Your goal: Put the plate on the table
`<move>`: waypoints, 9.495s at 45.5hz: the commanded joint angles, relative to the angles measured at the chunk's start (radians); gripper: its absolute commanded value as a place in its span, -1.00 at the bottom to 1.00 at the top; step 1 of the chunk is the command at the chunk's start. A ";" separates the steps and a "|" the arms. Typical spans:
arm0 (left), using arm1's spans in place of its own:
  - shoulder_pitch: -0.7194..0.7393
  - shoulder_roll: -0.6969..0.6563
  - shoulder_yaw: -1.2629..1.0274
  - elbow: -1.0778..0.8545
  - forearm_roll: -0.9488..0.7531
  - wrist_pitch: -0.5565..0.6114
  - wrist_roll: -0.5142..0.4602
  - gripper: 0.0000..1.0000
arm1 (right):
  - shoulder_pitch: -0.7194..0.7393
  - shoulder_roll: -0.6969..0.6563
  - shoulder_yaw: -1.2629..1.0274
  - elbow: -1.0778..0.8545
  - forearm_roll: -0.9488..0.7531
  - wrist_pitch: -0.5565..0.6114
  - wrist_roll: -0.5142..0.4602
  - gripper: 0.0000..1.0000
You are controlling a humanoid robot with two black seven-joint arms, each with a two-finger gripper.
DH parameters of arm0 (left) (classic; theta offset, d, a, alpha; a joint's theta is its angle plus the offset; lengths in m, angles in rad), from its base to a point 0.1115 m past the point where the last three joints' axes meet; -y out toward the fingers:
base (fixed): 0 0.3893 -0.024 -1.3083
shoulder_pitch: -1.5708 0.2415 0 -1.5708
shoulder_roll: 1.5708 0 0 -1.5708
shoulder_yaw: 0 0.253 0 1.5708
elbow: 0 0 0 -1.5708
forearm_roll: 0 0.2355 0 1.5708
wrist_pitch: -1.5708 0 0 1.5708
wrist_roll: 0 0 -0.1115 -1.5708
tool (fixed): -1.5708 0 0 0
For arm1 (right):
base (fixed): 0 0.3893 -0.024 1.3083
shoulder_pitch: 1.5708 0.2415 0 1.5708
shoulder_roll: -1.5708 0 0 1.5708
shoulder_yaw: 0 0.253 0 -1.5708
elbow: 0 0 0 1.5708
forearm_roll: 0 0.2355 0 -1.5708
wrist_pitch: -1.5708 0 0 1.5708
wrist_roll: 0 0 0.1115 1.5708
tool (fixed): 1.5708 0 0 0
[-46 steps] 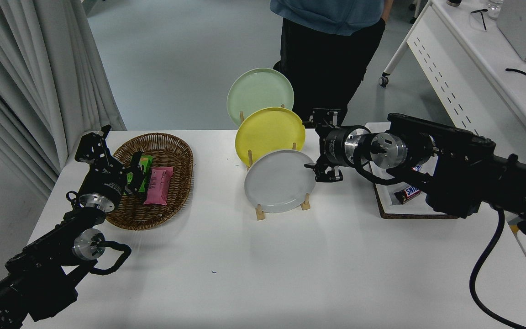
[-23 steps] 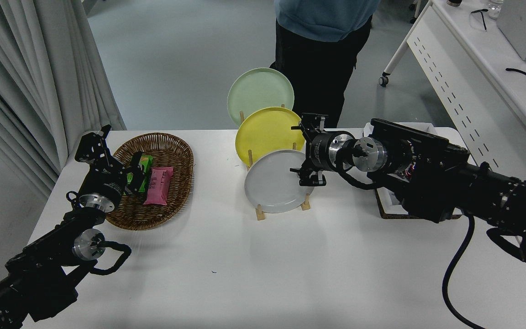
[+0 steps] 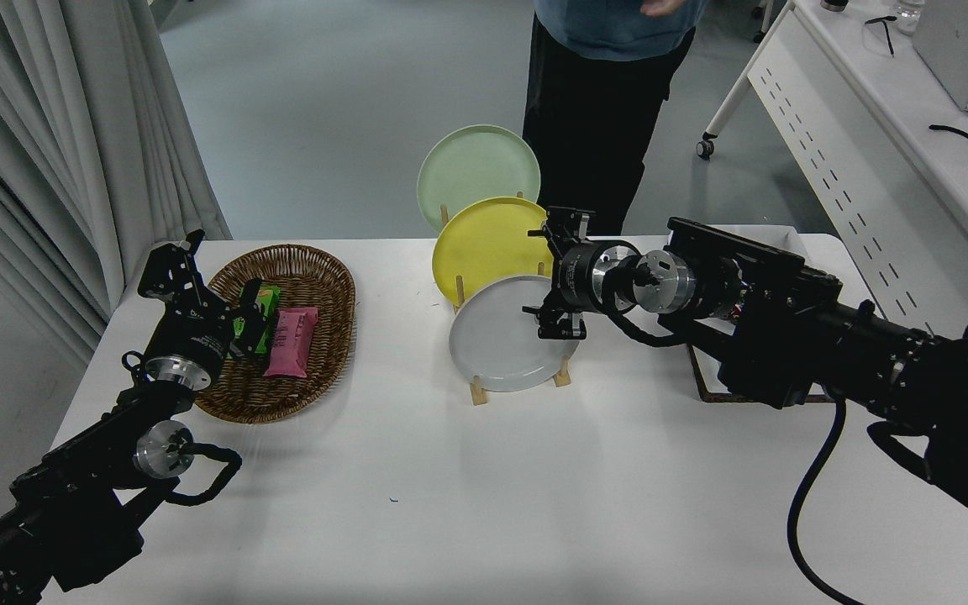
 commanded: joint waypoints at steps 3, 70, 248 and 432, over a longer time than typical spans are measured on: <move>0.000 0.000 0.000 0.000 0.000 0.000 0.000 1.00 | 0.001 0.037 0.013 -0.079 -0.005 0.009 0.000 0.98; 0.000 0.000 0.000 0.000 0.000 0.000 0.000 1.00 | 0.019 0.054 0.051 -0.124 0.030 0.011 -0.111 -0.17; 0.000 0.000 0.000 0.000 -0.001 0.000 0.000 1.00 | 0.209 -0.157 0.092 0.080 0.110 -0.069 -0.267 -1.00; 0.000 0.000 0.000 0.000 0.000 0.000 0.000 1.00 | -0.211 0.065 0.247 -0.117 0.507 -0.545 -0.404 -1.00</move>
